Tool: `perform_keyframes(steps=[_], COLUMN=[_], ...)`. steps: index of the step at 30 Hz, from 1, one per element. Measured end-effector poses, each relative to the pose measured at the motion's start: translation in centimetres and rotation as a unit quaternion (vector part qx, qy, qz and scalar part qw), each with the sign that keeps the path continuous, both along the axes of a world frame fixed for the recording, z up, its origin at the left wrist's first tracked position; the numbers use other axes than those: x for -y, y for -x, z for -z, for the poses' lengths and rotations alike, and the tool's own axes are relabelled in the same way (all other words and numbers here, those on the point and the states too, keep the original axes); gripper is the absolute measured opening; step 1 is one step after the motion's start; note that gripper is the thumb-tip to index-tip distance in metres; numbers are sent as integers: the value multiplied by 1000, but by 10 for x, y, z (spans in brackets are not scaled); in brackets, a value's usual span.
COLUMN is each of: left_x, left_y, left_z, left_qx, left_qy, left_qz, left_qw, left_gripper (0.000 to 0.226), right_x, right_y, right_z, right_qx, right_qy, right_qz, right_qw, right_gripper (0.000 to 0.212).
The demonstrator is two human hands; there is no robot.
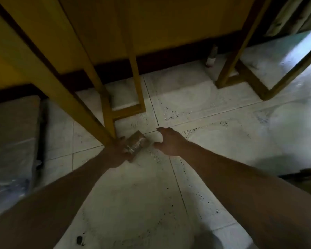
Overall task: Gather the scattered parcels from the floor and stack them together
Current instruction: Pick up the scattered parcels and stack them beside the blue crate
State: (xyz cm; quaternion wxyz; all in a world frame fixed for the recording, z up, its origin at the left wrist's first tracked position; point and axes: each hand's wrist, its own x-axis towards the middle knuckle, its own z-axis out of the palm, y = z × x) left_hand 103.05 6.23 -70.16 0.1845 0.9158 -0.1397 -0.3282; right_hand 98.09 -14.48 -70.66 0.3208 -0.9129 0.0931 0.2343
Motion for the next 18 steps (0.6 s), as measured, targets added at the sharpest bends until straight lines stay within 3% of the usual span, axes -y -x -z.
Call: perform_keyframes(steps=[5,10,18], left_x=[-1,1,-9], left_y=[-13,-20,-26], left_z=[92,153,197], left_qx=[50,97,159], left_qy=[3,-85,-148], left_qz=[-31,-45,-44], left_qw=[998,991,975], left_gripper=[78,110,123], right_x=[-13,-29,-48], right_y=[-14,-36,-45], right_z=[85,139,181], right_qx=[5,6,10], right_qy=[-4,-26,-126], right_qz=[-2,6,19], right_qw=[1000,1000,992], right_gripper=[74,75,75])
